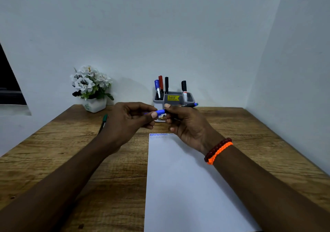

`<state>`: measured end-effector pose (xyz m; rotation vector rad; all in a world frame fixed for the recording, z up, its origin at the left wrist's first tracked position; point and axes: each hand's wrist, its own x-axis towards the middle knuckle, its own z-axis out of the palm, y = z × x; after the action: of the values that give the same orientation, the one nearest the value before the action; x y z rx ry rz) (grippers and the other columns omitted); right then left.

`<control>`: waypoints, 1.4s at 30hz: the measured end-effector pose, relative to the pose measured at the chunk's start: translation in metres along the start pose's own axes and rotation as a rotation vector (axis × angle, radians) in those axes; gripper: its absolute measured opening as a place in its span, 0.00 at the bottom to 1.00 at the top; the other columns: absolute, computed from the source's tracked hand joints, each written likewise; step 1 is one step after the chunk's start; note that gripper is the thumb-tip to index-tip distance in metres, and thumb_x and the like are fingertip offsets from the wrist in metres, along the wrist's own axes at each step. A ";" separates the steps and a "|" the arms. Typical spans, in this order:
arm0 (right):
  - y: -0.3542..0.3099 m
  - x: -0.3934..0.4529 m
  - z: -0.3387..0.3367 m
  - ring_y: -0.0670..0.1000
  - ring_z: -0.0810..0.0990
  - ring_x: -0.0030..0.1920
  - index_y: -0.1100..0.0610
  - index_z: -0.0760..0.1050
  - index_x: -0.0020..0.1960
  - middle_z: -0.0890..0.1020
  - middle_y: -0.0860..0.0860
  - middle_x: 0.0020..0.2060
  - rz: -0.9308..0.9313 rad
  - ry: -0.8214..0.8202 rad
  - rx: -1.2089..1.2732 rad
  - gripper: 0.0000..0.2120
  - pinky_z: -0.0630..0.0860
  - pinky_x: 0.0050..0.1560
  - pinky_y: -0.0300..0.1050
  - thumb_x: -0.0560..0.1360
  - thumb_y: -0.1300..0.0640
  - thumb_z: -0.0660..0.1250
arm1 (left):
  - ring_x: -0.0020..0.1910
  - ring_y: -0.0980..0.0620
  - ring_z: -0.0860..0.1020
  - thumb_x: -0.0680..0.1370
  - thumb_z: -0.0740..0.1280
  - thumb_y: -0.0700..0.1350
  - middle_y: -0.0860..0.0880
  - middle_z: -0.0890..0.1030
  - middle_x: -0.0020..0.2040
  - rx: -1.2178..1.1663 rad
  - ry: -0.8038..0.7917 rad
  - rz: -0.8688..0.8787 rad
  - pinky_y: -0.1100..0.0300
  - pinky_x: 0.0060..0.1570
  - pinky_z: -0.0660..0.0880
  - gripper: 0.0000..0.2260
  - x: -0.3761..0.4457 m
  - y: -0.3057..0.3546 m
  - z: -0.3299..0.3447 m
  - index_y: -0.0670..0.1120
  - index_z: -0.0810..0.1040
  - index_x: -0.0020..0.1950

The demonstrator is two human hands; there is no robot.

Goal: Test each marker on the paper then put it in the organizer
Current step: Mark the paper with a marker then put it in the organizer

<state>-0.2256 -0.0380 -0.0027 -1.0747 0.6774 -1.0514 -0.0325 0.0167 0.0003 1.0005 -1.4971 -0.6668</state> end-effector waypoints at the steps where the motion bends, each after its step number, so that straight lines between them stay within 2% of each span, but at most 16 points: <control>1: -0.004 0.000 -0.002 0.48 0.78 0.31 0.62 0.82 0.55 0.81 0.56 0.40 -0.006 -0.006 0.004 0.09 0.75 0.28 0.40 0.77 0.60 0.75 | 0.41 0.43 0.86 0.76 0.74 0.40 0.42 0.87 0.44 0.015 -0.013 0.009 0.53 0.43 0.83 0.10 0.000 0.001 -0.002 0.41 0.85 0.56; 4: -0.017 -0.002 -0.011 0.49 0.77 0.30 0.63 0.83 0.58 0.81 0.58 0.44 0.011 -0.055 0.055 0.18 0.75 0.28 0.40 0.71 0.55 0.75 | 0.41 0.44 0.84 0.77 0.72 0.40 0.42 0.87 0.45 0.022 -0.048 0.015 0.56 0.42 0.82 0.09 0.001 0.002 -0.009 0.40 0.85 0.57; 6: -0.025 -0.004 -0.020 0.50 0.80 0.31 0.64 0.84 0.53 0.82 0.57 0.41 0.040 -0.099 0.028 0.13 0.77 0.29 0.41 0.73 0.56 0.73 | 0.42 0.45 0.83 0.78 0.71 0.40 0.41 0.86 0.46 0.004 -0.046 0.001 0.55 0.42 0.82 0.09 0.003 0.001 -0.014 0.40 0.85 0.56; 8: -0.027 -0.003 -0.025 0.52 0.82 0.33 0.65 0.84 0.47 0.82 0.58 0.40 0.035 -0.114 -0.132 0.06 0.81 0.32 0.43 0.78 0.62 0.72 | 0.41 0.46 0.82 0.77 0.72 0.40 0.42 0.86 0.46 -0.023 -0.008 -0.032 0.55 0.42 0.82 0.09 0.004 -0.001 -0.017 0.41 0.85 0.57; 11: -0.025 -0.003 -0.021 0.58 0.84 0.40 0.64 0.87 0.45 0.85 0.61 0.41 -0.041 -0.168 -0.448 0.01 0.83 0.47 0.52 0.76 0.66 0.77 | 0.37 0.49 0.79 0.76 0.74 0.41 0.44 0.85 0.42 -0.116 0.085 -0.078 0.55 0.41 0.80 0.12 0.007 -0.004 -0.017 0.43 0.83 0.59; 13: -0.024 -0.007 -0.015 0.57 0.86 0.43 0.62 0.87 0.48 0.88 0.61 0.42 -0.071 -0.175 -0.524 0.05 0.84 0.53 0.56 0.73 0.66 0.80 | 0.39 0.48 0.80 0.74 0.75 0.42 0.41 0.85 0.43 -0.169 0.128 -0.083 0.54 0.41 0.80 0.13 0.008 -0.007 -0.015 0.42 0.83 0.58; 16: -0.025 -0.013 -0.003 0.57 0.89 0.43 0.61 0.82 0.60 0.89 0.62 0.43 -0.102 -0.174 -0.581 0.18 0.86 0.47 0.55 0.72 0.67 0.81 | 0.43 0.43 0.83 0.71 0.76 0.43 0.36 0.86 0.47 -0.203 0.140 -0.092 0.51 0.45 0.83 0.16 0.007 -0.008 -0.010 0.40 0.83 0.57; 19: -0.024 -0.017 0.009 0.57 0.90 0.43 0.50 0.74 0.75 0.89 0.58 0.43 -0.200 -0.189 -0.753 0.33 0.87 0.47 0.57 0.74 0.66 0.80 | 0.44 0.40 0.86 0.72 0.77 0.42 0.36 0.86 0.46 -0.189 0.104 -0.112 0.47 0.49 0.84 0.15 0.002 -0.007 -0.004 0.39 0.83 0.57; 22: -0.027 -0.016 0.017 0.57 0.90 0.42 0.44 0.71 0.79 0.85 0.57 0.45 -0.285 -0.200 -0.914 0.37 0.89 0.42 0.58 0.76 0.68 0.77 | 0.47 0.39 0.86 0.75 0.74 0.40 0.38 0.87 0.47 -0.218 0.073 -0.108 0.48 0.49 0.84 0.13 0.001 -0.005 0.001 0.40 0.82 0.60; 25: -0.039 -0.006 0.020 0.57 0.88 0.37 0.49 0.75 0.75 0.83 0.55 0.42 -0.381 -0.102 -0.987 0.32 0.88 0.41 0.58 0.75 0.68 0.76 | 0.45 0.43 0.86 0.78 0.72 0.41 0.42 0.87 0.46 -0.177 0.112 -0.102 0.55 0.42 0.83 0.08 0.001 -0.005 0.001 0.40 0.84 0.56; 28: -0.066 0.013 0.015 0.60 0.88 0.33 0.52 0.78 0.70 0.85 0.58 0.38 -0.404 0.040 -0.837 0.27 0.88 0.39 0.59 0.75 0.70 0.76 | 0.39 0.56 0.83 0.79 0.72 0.45 0.51 0.86 0.41 0.288 0.105 -0.023 0.65 0.37 0.77 0.03 0.000 -0.023 -0.004 0.48 0.86 0.50; 31: -0.097 0.041 0.006 0.57 0.88 0.33 0.52 0.78 0.70 0.86 0.59 0.41 -0.501 0.190 -0.907 0.25 0.87 0.35 0.53 0.77 0.69 0.75 | 0.43 0.62 0.80 0.77 0.73 0.47 0.58 0.84 0.42 0.701 -0.027 0.000 0.70 0.40 0.72 0.03 -0.001 -0.037 -0.005 0.53 0.85 0.50; 33: -0.110 0.068 -0.002 0.56 0.89 0.36 0.51 0.78 0.70 0.86 0.60 0.44 -0.600 0.292 -1.048 0.23 0.87 0.35 0.52 0.78 0.64 0.75 | 0.42 0.61 0.79 0.77 0.73 0.49 0.58 0.83 0.42 0.722 -0.085 -0.024 0.69 0.40 0.72 0.04 0.000 -0.044 -0.006 0.54 0.85 0.51; 36: -0.115 0.098 -0.006 0.59 0.87 0.45 0.50 0.78 0.70 0.87 0.59 0.51 -0.692 0.418 -1.210 0.21 0.86 0.49 0.61 0.78 0.57 0.74 | 0.43 0.62 0.79 0.77 0.73 0.53 0.59 0.84 0.44 0.713 -0.150 -0.026 0.66 0.41 0.73 0.06 0.004 -0.051 -0.005 0.55 0.87 0.52; 38: -0.110 0.112 -0.007 0.61 0.85 0.53 0.50 0.77 0.71 0.87 0.59 0.53 -0.709 0.444 -1.266 0.20 0.83 0.56 0.60 0.79 0.55 0.73 | 0.44 0.62 0.80 0.77 0.73 0.52 0.60 0.85 0.45 0.709 -0.193 -0.013 0.68 0.41 0.72 0.07 0.006 -0.053 -0.005 0.55 0.88 0.52; 42: -0.092 0.134 -0.011 0.62 0.84 0.50 0.49 0.76 0.72 0.86 0.60 0.49 -0.748 0.456 -1.256 0.19 0.83 0.53 0.57 0.81 0.54 0.71 | 0.45 0.63 0.79 0.76 0.74 0.51 0.60 0.86 0.44 0.699 -0.195 0.007 0.74 0.38 0.70 0.06 0.007 -0.052 -0.004 0.54 0.88 0.52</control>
<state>-0.2161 -0.1750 0.0845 -2.3176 1.4533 -1.5579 -0.0167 -0.0134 -0.0402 1.4793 -1.9629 -0.2263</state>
